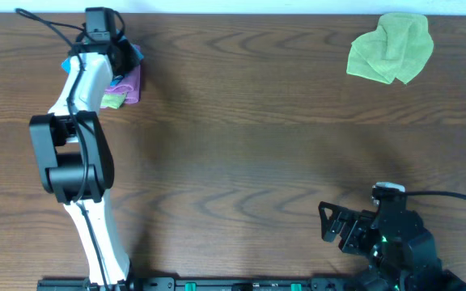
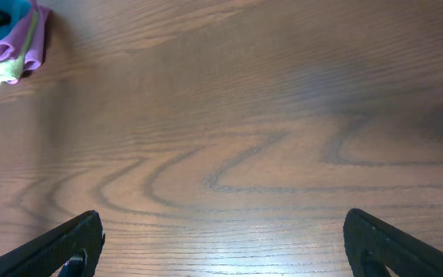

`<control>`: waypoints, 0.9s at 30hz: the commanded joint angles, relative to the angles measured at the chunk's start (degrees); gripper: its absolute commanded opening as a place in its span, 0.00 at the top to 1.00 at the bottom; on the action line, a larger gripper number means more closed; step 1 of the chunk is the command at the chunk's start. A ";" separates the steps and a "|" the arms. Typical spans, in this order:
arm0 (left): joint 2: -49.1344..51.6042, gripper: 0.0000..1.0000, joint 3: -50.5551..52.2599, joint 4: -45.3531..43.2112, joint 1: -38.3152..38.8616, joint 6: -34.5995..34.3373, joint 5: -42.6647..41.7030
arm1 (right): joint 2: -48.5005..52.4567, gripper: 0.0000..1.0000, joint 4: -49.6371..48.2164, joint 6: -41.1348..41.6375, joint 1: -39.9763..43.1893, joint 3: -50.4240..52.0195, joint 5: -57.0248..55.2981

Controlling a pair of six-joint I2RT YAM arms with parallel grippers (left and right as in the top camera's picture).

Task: Fold the cloth
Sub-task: 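Lower the blue cloth onto the stack and open the left gripper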

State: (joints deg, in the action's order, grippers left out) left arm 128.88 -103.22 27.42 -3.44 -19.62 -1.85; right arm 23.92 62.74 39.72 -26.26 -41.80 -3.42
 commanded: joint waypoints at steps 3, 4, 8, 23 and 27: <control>-1.38 0.94 -1.22 1.11 -0.24 2.45 1.68 | -0.20 0.01 -0.02 0.52 0.42 -0.04 -0.20; -2.54 0.91 -1.22 1.27 -0.37 3.45 2.25 | -0.20 0.01 -0.02 0.52 0.42 -0.04 -0.20; -6.99 0.64 -1.22 2.23 -0.85 4.44 2.51 | -0.20 0.01 -0.02 0.52 0.42 -0.04 -0.20; -21.18 0.05 -1.22 18.29 -1.07 7.82 2.25 | -0.20 0.01 -0.02 0.52 0.42 -0.04 -0.20; -24.02 0.05 -1.22 21.94 -1.05 7.85 2.25 | -0.20 0.01 -0.02 0.52 0.42 -0.04 -0.20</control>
State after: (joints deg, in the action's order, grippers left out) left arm 107.90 -103.24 47.92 -4.40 -12.99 0.01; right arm 23.92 62.74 39.70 -26.26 -41.80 -3.42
